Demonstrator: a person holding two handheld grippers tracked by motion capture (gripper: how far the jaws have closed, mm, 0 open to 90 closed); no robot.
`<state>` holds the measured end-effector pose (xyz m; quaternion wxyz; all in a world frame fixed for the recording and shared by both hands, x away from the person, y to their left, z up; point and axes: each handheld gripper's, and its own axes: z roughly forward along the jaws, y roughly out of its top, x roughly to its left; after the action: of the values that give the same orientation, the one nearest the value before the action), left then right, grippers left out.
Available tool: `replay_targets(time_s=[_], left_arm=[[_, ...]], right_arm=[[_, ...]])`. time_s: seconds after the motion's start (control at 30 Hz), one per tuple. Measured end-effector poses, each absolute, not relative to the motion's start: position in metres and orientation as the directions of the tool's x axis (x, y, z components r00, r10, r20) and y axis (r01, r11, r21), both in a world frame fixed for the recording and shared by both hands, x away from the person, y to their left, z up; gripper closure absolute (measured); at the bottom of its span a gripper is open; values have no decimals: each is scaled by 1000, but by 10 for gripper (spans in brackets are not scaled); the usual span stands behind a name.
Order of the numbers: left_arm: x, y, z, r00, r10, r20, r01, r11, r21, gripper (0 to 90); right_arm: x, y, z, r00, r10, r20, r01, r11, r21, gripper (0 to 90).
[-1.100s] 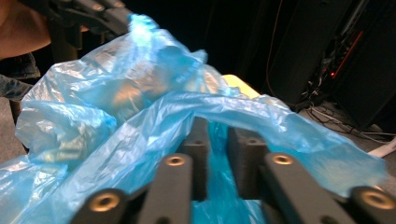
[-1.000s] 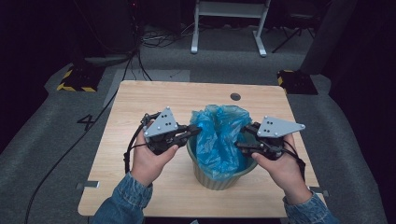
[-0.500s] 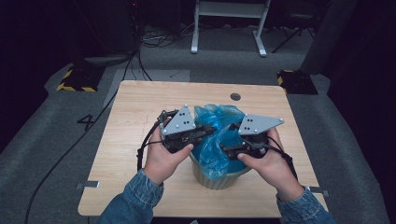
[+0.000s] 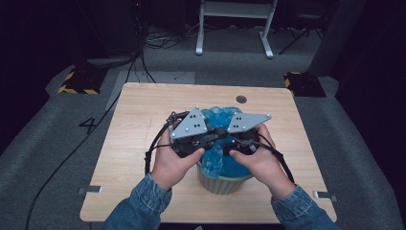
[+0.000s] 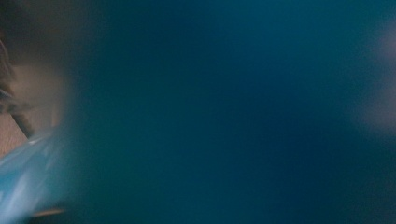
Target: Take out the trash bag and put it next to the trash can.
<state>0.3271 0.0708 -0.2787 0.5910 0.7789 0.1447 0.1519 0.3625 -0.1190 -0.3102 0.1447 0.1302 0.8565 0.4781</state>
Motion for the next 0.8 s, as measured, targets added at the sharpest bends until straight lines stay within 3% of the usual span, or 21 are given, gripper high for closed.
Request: replay_targets(time_s=[0.07, 0.2, 0.4, 0.6, 0.8], left_arm=[[326, 76, -279, 909, 411, 67, 43, -252, 967, 894], [324, 88, -279, 901, 429, 65, 38, -227, 973, 886], [323, 102, -281, 876, 480, 40, 47, -169, 985, 613], [317, 110, -281, 855, 517, 44, 44, -156, 987, 429], [312, 126, -286, 834, 550, 41, 53, -155, 987, 371]], right_arm=[[364, -120, -312, -922, 368, -118, 92, 505, 858, 888], [368, -125, -313, -912, 400, -87, 117, 458, 881, 900], [370, -129, -308, -903, 421, -84, 105, 407, 907, 900], [374, -136, -299, -895, 441, -70, 98, 347, 933, 900], [377, -147, -289, -886, 460, -66, 80, 290, 954, 900]])
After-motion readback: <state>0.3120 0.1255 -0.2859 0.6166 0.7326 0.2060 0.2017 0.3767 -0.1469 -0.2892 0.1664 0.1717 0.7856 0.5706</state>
